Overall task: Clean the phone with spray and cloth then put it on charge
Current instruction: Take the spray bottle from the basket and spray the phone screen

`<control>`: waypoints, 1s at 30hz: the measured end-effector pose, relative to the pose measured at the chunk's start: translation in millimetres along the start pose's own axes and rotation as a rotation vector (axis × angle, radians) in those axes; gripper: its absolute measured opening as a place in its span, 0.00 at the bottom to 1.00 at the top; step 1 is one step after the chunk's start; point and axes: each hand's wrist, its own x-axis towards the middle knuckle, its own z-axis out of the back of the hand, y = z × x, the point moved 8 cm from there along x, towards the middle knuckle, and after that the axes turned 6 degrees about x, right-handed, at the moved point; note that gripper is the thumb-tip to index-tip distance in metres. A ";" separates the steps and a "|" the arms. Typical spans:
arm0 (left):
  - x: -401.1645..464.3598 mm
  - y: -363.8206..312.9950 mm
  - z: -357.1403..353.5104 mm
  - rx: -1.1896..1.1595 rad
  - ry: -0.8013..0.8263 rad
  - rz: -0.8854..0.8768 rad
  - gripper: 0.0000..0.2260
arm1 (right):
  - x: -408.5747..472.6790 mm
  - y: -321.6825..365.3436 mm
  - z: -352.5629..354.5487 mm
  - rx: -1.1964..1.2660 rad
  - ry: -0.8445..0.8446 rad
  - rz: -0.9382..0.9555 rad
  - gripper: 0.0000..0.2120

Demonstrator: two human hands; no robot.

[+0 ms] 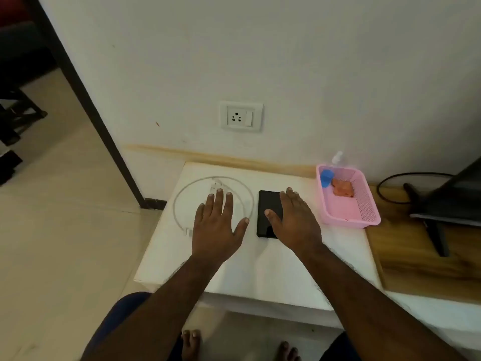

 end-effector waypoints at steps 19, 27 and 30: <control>45.7 -46.5 -83.7 -0.106 0.271 -0.099 0.24 | 23.5 -26.3 -68.6 -0.038 0.048 -0.185 0.27; 51.0 -27.3 -76.7 -0.112 0.242 -0.009 0.29 | 29.0 -15.9 -69.4 -0.058 0.034 -0.274 0.29; 51.6 -31.5 -70.4 -0.111 0.218 -0.018 0.30 | 18.4 -13.9 -71.4 -0.066 0.058 -0.294 0.33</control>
